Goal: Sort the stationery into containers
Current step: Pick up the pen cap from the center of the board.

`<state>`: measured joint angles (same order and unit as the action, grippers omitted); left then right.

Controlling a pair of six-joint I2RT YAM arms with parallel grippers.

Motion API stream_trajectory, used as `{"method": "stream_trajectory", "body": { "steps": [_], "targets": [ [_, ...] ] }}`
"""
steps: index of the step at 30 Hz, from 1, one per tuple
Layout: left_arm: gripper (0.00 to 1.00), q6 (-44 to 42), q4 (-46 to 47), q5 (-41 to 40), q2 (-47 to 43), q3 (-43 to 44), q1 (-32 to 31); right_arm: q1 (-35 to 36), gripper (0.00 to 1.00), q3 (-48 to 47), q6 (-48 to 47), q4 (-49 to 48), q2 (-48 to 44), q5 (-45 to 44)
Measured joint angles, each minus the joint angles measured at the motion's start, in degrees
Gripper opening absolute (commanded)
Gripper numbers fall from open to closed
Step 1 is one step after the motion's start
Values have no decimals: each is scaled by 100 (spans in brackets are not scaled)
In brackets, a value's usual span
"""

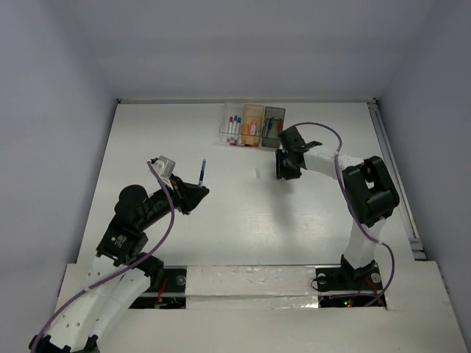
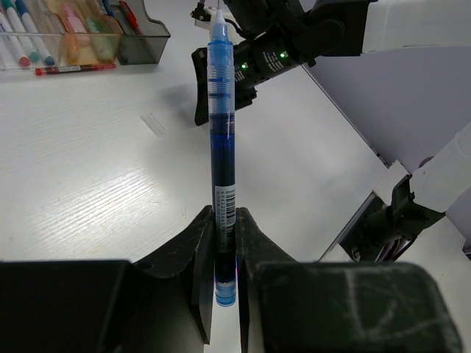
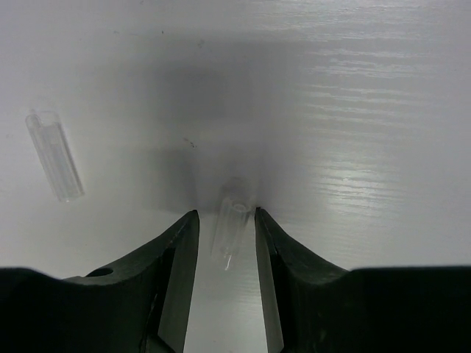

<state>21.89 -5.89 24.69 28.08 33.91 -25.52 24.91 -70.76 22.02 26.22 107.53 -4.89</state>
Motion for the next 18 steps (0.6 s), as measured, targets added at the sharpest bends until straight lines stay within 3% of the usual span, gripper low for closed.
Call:
{"method": "stream_trajectory", "body": {
  "steps": [12, 17, 18],
  "targets": [
    [0, 0, -2, -55, -17, 0, 2, 214, 28, -391, -125, 498, 269, -511],
    [0, 0, -2, -66, -39, 0, 2, 219, 0, -509, -129, 632, 332, -627],
    [0, 0, -2, -70, -48, 0, 2, 219, 0, -522, -129, 643, 334, -632]
  ]
}}
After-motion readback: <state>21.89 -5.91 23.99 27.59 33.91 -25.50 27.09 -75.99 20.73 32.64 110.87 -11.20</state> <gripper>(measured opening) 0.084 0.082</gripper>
